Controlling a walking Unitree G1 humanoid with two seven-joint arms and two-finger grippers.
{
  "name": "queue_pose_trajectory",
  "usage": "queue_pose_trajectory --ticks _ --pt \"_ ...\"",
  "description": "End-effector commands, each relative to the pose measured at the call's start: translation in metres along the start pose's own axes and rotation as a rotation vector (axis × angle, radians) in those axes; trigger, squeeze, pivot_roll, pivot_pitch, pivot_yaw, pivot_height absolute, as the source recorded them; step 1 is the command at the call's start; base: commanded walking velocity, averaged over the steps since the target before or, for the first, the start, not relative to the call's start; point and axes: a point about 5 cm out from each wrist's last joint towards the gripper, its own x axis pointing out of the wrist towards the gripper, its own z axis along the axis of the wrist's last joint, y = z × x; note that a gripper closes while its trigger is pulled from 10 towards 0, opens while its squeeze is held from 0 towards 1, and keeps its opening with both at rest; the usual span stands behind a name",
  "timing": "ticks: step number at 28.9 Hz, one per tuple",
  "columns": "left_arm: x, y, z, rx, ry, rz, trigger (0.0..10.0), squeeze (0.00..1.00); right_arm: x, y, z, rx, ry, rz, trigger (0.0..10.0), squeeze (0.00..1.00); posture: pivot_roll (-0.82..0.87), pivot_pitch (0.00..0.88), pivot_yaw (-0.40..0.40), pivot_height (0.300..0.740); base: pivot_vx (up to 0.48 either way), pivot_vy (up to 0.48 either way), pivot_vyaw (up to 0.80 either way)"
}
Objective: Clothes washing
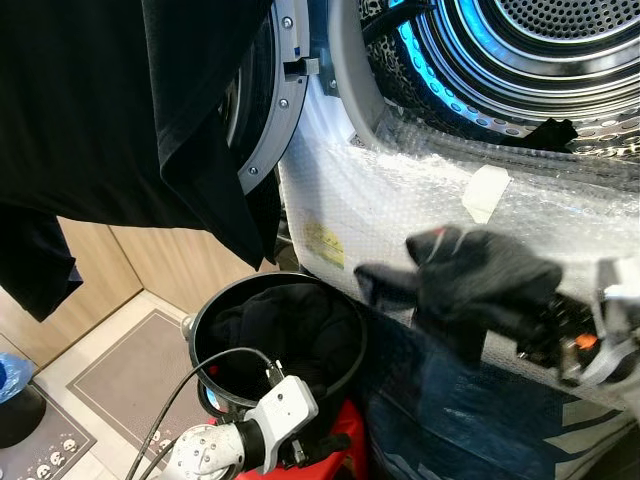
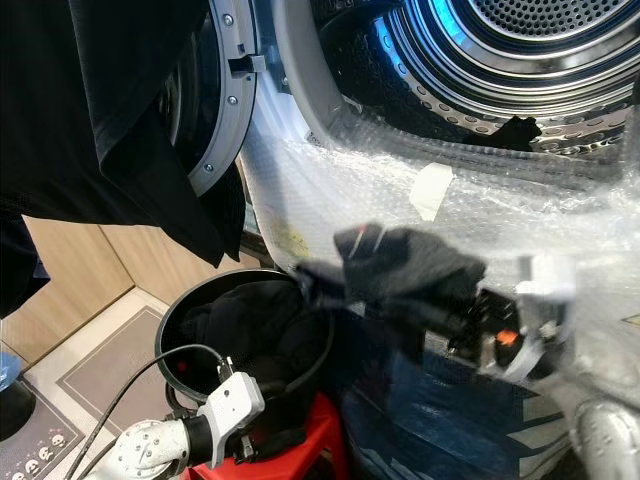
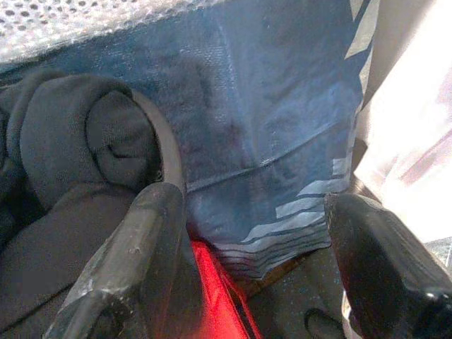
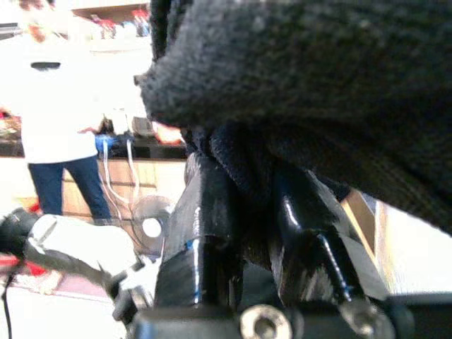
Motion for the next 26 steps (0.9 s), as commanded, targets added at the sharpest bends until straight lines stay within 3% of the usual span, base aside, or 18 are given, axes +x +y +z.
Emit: queue_pose_trajectory --ticks 1,7,16,19,20,21,26 --pt "0.002 -0.002 -0.003 0.033 0.007 -0.006 10.0 0.00 0.007 0.004 0.021 -0.047 -0.033 0.053 10.0 0.00 -0.10 0.062 0.055 0.740 0.000 0.000 0.00" --pt "0.005 -0.008 -0.001 0.058 -0.011 -0.012 10.0 0.00 0.021 -0.001 0.065 -0.097 -0.100 0.141 10.0 0.00 -0.10 0.075 0.036 0.740 0.000 0.000 0.00" --pt "0.001 -0.017 0.000 0.038 -0.028 0.016 10.0 0.00 0.043 -0.021 0.096 -0.105 -0.054 0.138 10.0 0.00 -0.07 0.116 -0.010 0.740 0.000 0.000 0.00" --pt "-0.001 -0.021 -0.001 0.025 -0.025 0.022 10.0 0.00 0.055 -0.041 0.098 -0.137 -0.008 0.023 10.0 0.00 -0.07 0.125 -0.017 0.740 0.000 0.000 0.00" --pt "-0.001 -0.021 -0.001 0.025 -0.025 0.022 10.0 0.00 0.055 -0.041 0.098 -0.137 -0.008 0.023 10.0 0.00 -0.07 0.125 -0.017 0.740 0.000 0.000 0.00" --pt "-0.002 -0.024 -0.001 0.020 -0.027 0.029 10.0 0.00 0.065 -0.061 0.101 -0.139 0.028 -0.092 10.0 0.00 -0.06 0.133 -0.027 0.740 0.000 0.000 0.00" --pt "-0.004 -0.026 0.005 0.010 -0.055 0.057 10.0 0.00 0.076 -0.092 0.107 -0.149 0.077 -0.296 10.0 0.00 -0.05 0.138 -0.033 0.740 0.000 0.000 0.00"
